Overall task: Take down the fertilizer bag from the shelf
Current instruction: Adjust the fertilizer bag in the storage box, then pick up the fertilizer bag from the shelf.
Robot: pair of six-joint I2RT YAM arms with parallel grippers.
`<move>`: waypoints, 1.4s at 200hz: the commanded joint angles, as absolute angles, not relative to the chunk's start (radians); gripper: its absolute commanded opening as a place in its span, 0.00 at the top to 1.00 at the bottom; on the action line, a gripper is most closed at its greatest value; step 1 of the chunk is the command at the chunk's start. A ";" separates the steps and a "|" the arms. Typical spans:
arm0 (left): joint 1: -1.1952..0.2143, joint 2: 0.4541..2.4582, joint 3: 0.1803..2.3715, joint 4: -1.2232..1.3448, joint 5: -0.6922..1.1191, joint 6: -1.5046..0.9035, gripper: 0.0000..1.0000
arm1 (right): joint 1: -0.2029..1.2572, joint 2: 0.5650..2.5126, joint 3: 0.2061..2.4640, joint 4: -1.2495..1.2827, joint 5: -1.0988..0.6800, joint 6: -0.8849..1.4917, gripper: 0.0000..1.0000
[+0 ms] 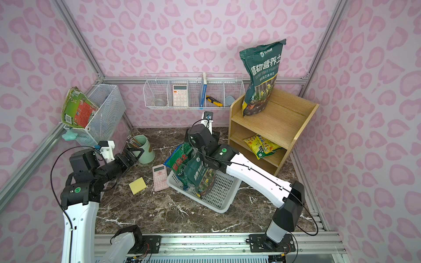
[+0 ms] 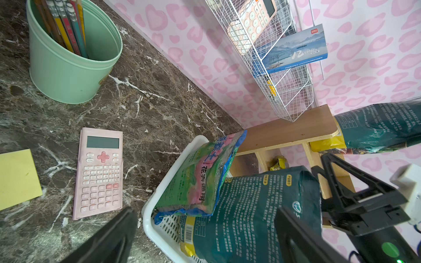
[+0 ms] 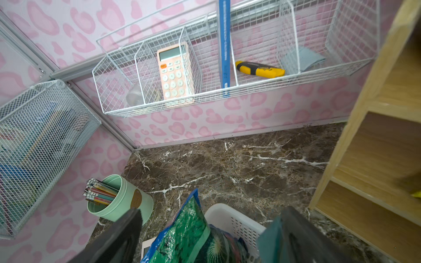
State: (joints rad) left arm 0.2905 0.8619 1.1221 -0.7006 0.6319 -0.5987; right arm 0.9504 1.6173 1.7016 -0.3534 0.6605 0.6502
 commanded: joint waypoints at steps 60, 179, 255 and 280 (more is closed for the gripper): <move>0.292 0.861 1.112 -0.686 0.652 -0.602 0.01 | 0.837 1.529 1.903 -0.391 0.854 0.406 0.02; 0.030 0.864 1.071 -0.594 0.729 -0.722 0.01 | 0.621 1.951 2.375 0.294 1.215 -0.742 0.02; 0.027 0.835 1.085 -0.626 0.661 -0.704 0.01 | 0.474 2.066 2.418 0.181 1.096 -0.589 0.30; 0.026 0.831 1.083 -0.630 0.639 -0.699 0.02 | 0.478 2.072 2.414 0.208 1.086 -0.587 0.87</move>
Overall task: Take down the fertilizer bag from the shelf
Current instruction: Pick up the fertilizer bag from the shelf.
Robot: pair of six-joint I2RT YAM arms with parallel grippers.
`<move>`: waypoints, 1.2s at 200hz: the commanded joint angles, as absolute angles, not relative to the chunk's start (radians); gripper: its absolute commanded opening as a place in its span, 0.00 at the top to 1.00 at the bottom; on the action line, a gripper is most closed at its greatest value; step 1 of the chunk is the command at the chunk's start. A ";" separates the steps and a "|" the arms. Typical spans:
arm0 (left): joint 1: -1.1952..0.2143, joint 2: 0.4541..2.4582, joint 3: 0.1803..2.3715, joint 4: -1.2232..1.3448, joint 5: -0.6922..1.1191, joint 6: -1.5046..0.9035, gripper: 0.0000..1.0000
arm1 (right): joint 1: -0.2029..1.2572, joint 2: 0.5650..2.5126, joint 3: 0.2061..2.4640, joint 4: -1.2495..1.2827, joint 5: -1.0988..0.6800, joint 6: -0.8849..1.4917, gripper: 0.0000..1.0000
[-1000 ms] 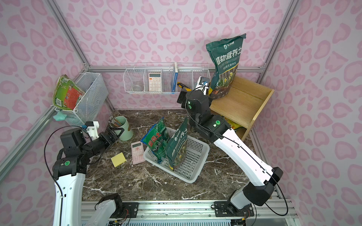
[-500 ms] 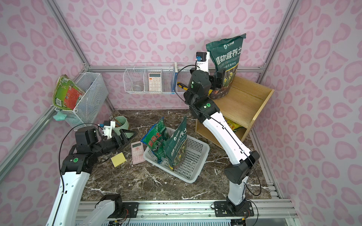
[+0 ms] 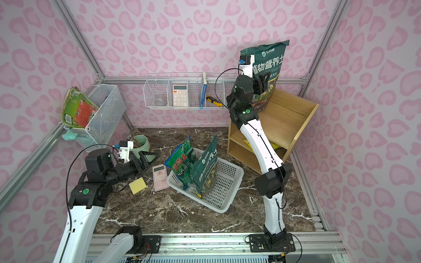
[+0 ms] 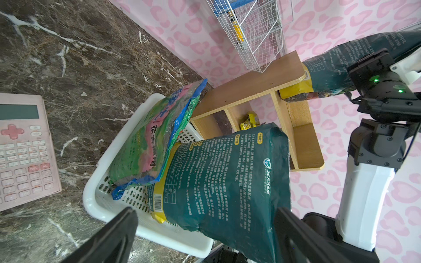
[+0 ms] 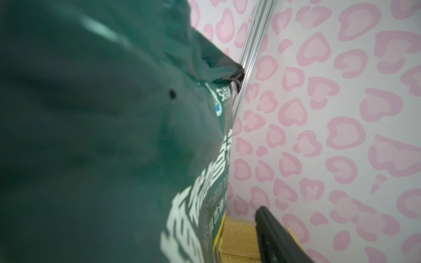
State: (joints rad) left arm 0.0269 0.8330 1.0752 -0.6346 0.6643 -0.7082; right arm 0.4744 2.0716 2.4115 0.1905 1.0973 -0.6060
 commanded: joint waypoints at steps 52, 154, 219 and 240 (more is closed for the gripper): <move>0.028 0.839 1.098 -0.636 0.652 -0.693 0.02 | 0.584 1.958 2.336 0.257 1.089 -0.597 1.00; 0.037 0.843 1.111 -0.655 0.635 -0.657 0.01 | 1.019 1.544 1.739 0.820 1.279 -0.995 1.00; 0.037 0.865 1.121 -0.676 0.611 -0.638 0.01 | 1.302 1.331 1.442 0.504 1.369 -0.575 1.00; 0.038 0.864 1.121 -0.681 0.604 -0.634 0.01 | 1.346 1.294 1.338 0.506 1.393 -0.530 1.00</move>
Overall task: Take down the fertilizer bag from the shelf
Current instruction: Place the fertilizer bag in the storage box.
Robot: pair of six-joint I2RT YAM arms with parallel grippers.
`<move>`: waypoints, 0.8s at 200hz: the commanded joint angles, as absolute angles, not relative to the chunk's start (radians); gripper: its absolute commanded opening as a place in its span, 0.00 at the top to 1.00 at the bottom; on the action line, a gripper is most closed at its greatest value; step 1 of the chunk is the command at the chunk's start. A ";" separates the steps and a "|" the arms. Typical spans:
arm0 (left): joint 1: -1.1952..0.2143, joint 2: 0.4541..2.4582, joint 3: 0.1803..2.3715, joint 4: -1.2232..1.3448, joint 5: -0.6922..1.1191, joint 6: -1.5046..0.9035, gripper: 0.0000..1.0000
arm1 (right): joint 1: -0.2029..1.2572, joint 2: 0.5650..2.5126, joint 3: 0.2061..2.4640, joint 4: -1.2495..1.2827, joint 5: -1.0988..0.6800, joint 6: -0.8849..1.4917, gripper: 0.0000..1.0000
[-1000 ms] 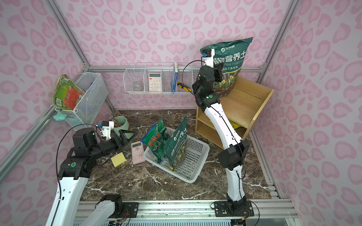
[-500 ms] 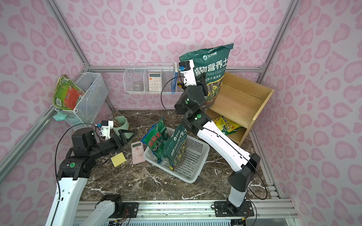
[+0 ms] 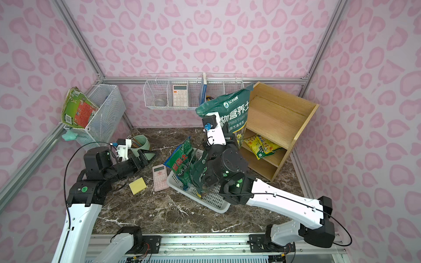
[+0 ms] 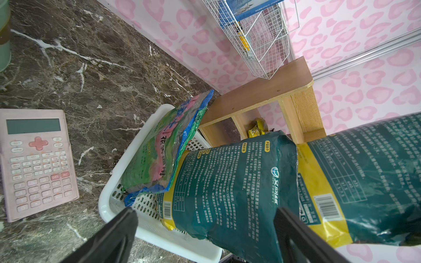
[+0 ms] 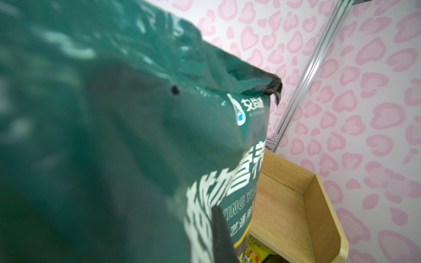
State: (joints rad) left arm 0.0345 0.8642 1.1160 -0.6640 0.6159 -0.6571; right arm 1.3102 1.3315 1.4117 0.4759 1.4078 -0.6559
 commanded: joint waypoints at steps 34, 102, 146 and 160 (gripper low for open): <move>0.038 0.858 1.120 -0.681 0.599 -0.633 0.01 | 1.381 1.242 1.195 0.471 1.409 -0.417 1.00; 0.049 0.857 1.115 -0.677 0.610 -0.638 0.01 | 1.339 1.201 1.100 0.094 1.283 0.058 1.00; 0.054 0.858 1.109 -0.673 0.615 -0.643 0.01 | 1.215 1.252 1.041 -0.001 1.142 0.264 1.00; 0.055 0.859 1.108 -0.673 0.617 -0.643 0.01 | 1.166 1.259 0.999 0.034 1.087 0.291 1.00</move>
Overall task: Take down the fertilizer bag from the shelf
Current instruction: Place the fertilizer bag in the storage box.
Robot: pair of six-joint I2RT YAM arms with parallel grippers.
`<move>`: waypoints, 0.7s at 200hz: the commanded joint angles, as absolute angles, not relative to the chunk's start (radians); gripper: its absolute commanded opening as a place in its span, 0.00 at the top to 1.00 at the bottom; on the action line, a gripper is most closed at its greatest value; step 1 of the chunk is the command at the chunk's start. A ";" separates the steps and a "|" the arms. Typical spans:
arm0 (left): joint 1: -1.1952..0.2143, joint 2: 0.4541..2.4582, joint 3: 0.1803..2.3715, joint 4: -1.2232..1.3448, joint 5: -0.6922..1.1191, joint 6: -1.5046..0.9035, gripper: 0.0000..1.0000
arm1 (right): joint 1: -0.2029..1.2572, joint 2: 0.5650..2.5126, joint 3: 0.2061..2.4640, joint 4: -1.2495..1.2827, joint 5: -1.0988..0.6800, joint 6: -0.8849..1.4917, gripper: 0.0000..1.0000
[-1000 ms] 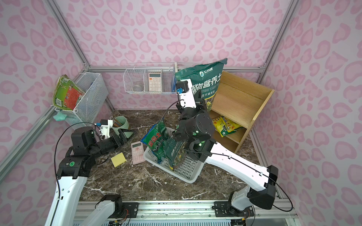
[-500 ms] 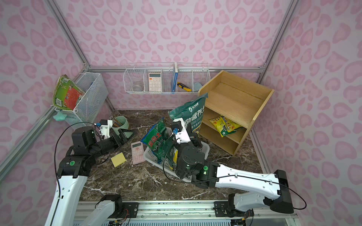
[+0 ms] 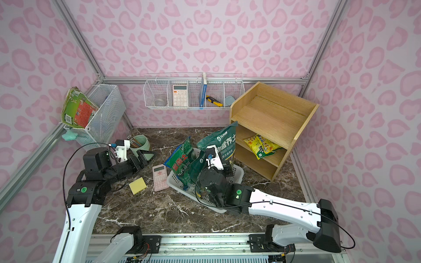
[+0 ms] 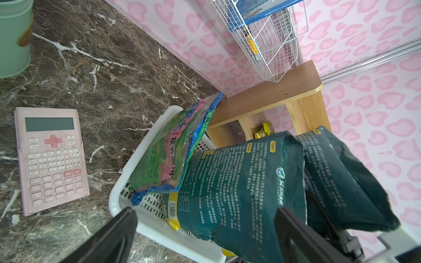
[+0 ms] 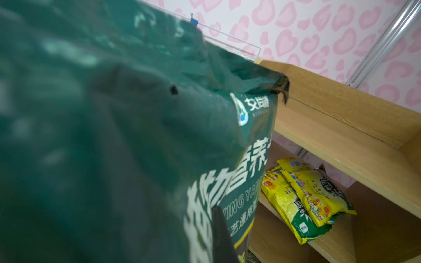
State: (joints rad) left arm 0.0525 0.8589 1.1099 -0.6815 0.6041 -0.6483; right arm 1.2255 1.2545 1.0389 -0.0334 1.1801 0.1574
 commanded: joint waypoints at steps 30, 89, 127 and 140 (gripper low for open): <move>0.057 0.859 1.104 -0.667 0.621 -0.644 0.01 | 1.114 1.302 0.902 0.238 1.034 0.215 1.00; 0.062 0.854 1.098 -0.665 0.636 -0.646 0.01 | 1.113 1.526 0.917 0.448 1.129 0.103 1.00; 0.068 0.848 1.095 -0.662 0.647 -0.646 0.01 | 1.152 1.599 0.907 0.563 1.136 0.036 1.00; 0.069 0.845 1.095 -0.660 0.648 -0.646 0.01 | 1.176 1.601 0.909 0.559 1.133 0.039 1.00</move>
